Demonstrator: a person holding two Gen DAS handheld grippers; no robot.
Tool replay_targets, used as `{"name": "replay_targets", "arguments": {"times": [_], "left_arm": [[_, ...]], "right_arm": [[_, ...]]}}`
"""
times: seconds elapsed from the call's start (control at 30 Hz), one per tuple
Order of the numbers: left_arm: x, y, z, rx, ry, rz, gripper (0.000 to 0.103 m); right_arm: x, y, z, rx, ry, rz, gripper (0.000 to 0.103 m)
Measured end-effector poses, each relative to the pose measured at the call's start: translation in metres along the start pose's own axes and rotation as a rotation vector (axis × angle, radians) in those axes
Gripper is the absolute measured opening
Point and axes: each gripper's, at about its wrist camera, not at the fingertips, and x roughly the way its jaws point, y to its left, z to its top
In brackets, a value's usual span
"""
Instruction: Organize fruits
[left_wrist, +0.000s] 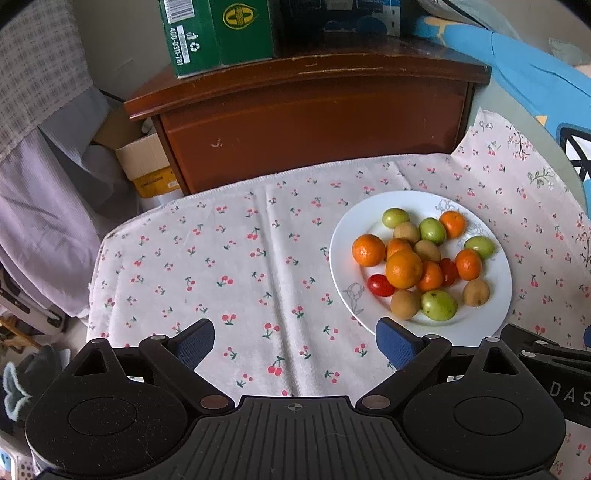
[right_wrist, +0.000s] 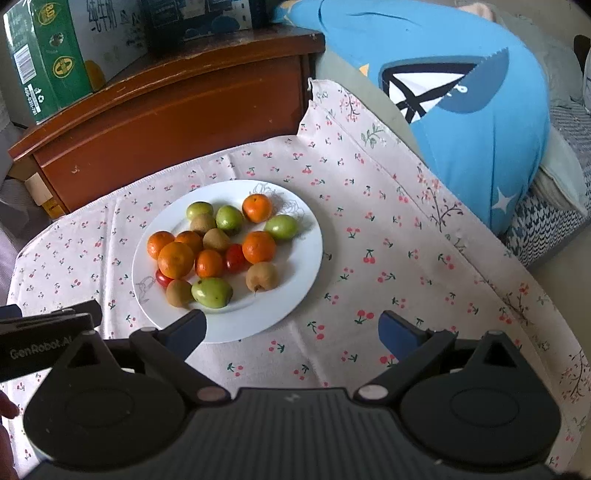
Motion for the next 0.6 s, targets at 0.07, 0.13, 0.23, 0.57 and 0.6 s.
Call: {"name": "replay_targets", "arguments": {"times": [0.07, 0.13, 0.23, 0.57, 0.6], "left_arm": [[0.0006, -0.0011, -0.0002, 0.004, 0.001, 0.0, 0.096], [0.0005, -0.0021, 0.0, 0.006, 0.0, 0.002, 0.096], [0.0009, -0.0035, 0.0005, 0.012, -0.001, -0.001, 0.096], [0.0028, -0.0055, 0.0013, 0.019, 0.0, 0.012, 0.096], [0.0031, -0.0059, 0.0016, 0.02, 0.0, 0.014, 0.096]], "right_arm": [[0.0008, 0.0011, -0.0001, -0.001, 0.003, -0.004, 0.099], [0.0012, 0.0019, -0.0005, -0.001, 0.003, -0.004, 0.099], [0.0015, 0.0026, -0.0004, -0.003, 0.005, -0.005, 0.099], [0.0028, 0.0042, -0.0004, -0.008, 0.002, -0.013, 0.099], [0.0031, 0.0043, -0.0003, -0.008, 0.002, -0.015, 0.099]]}}
